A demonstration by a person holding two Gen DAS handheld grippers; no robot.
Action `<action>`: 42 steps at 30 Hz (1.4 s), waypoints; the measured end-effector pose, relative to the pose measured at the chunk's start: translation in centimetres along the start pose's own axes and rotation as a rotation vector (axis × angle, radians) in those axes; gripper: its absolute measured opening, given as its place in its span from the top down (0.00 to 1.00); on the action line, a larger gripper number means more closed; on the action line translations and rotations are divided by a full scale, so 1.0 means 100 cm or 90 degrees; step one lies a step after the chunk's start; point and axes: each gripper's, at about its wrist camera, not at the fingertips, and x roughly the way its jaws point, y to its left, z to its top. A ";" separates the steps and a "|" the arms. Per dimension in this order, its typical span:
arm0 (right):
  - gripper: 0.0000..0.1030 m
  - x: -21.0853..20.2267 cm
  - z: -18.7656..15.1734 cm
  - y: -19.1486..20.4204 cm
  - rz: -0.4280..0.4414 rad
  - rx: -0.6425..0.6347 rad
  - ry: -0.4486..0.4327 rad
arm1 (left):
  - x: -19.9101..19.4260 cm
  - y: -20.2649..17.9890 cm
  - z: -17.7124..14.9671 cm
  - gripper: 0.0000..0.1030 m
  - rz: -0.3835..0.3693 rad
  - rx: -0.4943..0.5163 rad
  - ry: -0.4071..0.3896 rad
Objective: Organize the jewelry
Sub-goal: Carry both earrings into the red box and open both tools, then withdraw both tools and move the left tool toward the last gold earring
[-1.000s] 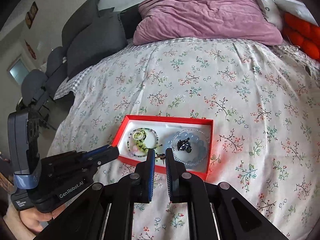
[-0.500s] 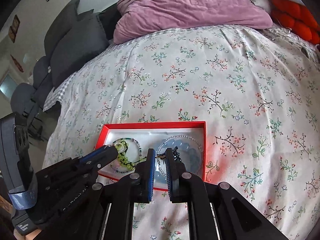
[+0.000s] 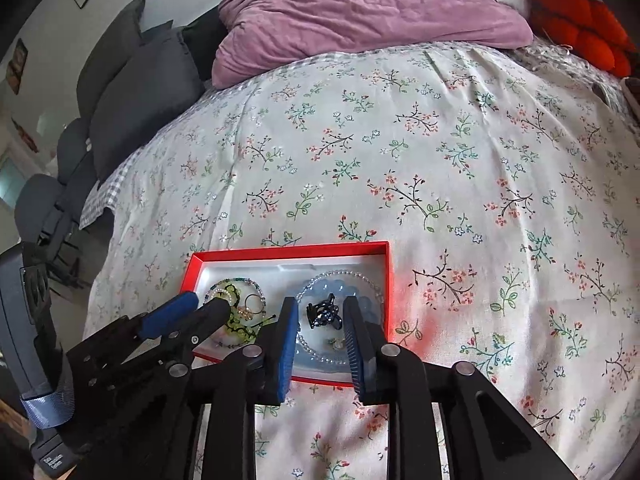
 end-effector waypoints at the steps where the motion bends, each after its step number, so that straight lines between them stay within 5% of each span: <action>1: 0.62 -0.003 0.000 -0.002 0.000 0.001 -0.003 | -0.002 0.000 0.000 0.51 0.000 0.000 0.000; 4: 0.43 -0.013 -0.001 -0.006 -0.002 0.006 -0.018 | -0.007 0.000 -0.001 0.41 0.001 0.002 -0.001; 8: 0.39 -0.026 -0.003 -0.009 -0.010 0.000 -0.030 | -0.015 -0.002 -0.005 0.23 0.010 0.007 0.001; 17: 0.18 -0.043 -0.016 -0.016 -0.044 -0.011 -0.031 | -0.026 -0.001 -0.019 0.04 0.032 0.002 0.033; 22: 0.13 -0.045 -0.027 -0.011 -0.062 -0.045 -0.016 | -0.031 0.002 -0.026 0.02 0.039 0.000 0.038; 25: 0.01 -0.048 -0.034 -0.006 -0.083 -0.069 -0.031 | -0.036 0.004 -0.030 0.01 0.044 0.002 0.038; 42: 0.00 -0.038 -0.063 0.010 -0.088 -0.124 0.021 | -0.044 0.032 -0.064 0.01 0.091 0.054 0.071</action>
